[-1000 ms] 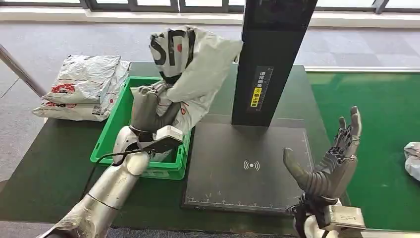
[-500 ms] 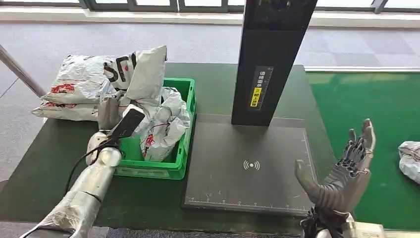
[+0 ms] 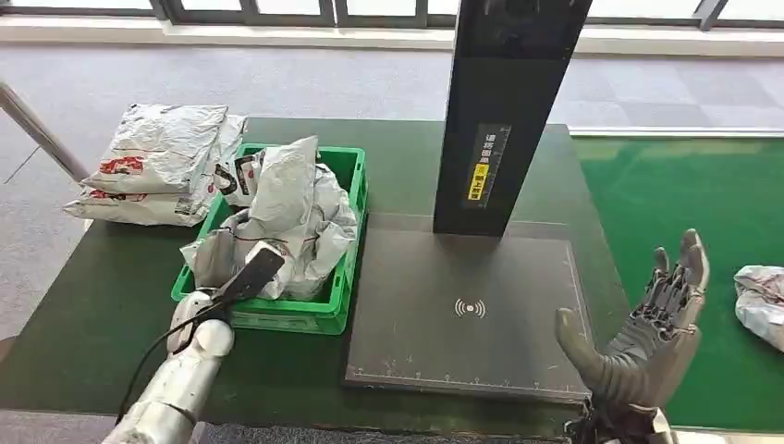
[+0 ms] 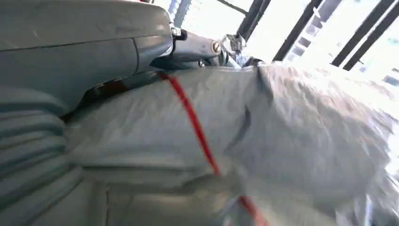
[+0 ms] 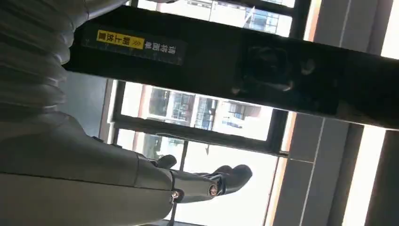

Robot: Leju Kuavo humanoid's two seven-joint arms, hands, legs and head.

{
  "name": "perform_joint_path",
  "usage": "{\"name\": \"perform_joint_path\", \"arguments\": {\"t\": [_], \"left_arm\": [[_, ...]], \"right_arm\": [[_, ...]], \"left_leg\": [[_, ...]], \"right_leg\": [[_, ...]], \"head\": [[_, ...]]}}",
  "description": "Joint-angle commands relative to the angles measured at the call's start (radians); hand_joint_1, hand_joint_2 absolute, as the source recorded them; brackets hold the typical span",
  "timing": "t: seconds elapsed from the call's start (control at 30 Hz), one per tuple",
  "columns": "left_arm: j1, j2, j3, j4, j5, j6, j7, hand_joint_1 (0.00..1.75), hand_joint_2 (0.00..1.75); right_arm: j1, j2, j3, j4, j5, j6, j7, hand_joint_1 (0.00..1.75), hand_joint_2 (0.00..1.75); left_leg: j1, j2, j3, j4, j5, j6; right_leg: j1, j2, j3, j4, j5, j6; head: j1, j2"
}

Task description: Moved the parcel from conveyor to table for the left to box.

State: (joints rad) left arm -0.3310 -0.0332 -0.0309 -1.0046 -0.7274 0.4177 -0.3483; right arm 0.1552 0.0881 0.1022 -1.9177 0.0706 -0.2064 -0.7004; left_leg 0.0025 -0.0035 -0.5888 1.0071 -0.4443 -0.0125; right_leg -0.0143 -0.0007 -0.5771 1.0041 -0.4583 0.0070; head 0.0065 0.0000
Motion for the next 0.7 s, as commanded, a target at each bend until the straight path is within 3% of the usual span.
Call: {"name": "perform_joint_path", "arguments": {"t": [0.03,0.27,0.53,0.7], "left_arm": [[0.139,-0.057,0.046,-0.19,0.038,-0.037,-0.022,0.0,0.0],[0.234,-0.083,0.036,-0.39,0.049,-0.046,-0.059,0.0,0.0],[0.215,-0.094,0.033,-0.439,0.048,-0.039,-0.065,0.0,0.0],[0.268,-0.134,0.047,-0.56,0.082,0.077,-0.116,0.0,0.0]], "right_arm": [[0.004,0.039,-0.086,0.01,0.001,0.014,0.002,0.0,1.75],[0.036,0.064,-0.095,-0.024,0.016,0.018,0.002,0.0,1.75],[0.043,0.07,-0.097,-0.033,0.035,0.006,0.002,0.0,1.75],[0.041,0.065,-0.086,-0.015,0.058,-0.02,0.002,0.0,1.75]], "left_leg": [[0.001,0.004,0.0,-0.002,0.0,0.001],[0.001,0.003,0.001,-0.002,-0.001,0.0],[0.002,0.001,-0.003,-0.001,-0.002,-0.001],[0.001,0.002,-0.003,-0.001,-0.002,0.0]], "right_leg": [[0.001,0.003,0.0,-0.005,0.002,0.0],[0.001,0.003,0.001,-0.004,0.001,-0.001],[0.002,0.001,-0.003,-0.002,0.0,-0.001],[0.002,0.003,-0.004,-0.003,0.0,-0.001]], "head": [[0.0,0.0],[0.0,0.0],[0.0,0.0],[0.0,0.0]]}}
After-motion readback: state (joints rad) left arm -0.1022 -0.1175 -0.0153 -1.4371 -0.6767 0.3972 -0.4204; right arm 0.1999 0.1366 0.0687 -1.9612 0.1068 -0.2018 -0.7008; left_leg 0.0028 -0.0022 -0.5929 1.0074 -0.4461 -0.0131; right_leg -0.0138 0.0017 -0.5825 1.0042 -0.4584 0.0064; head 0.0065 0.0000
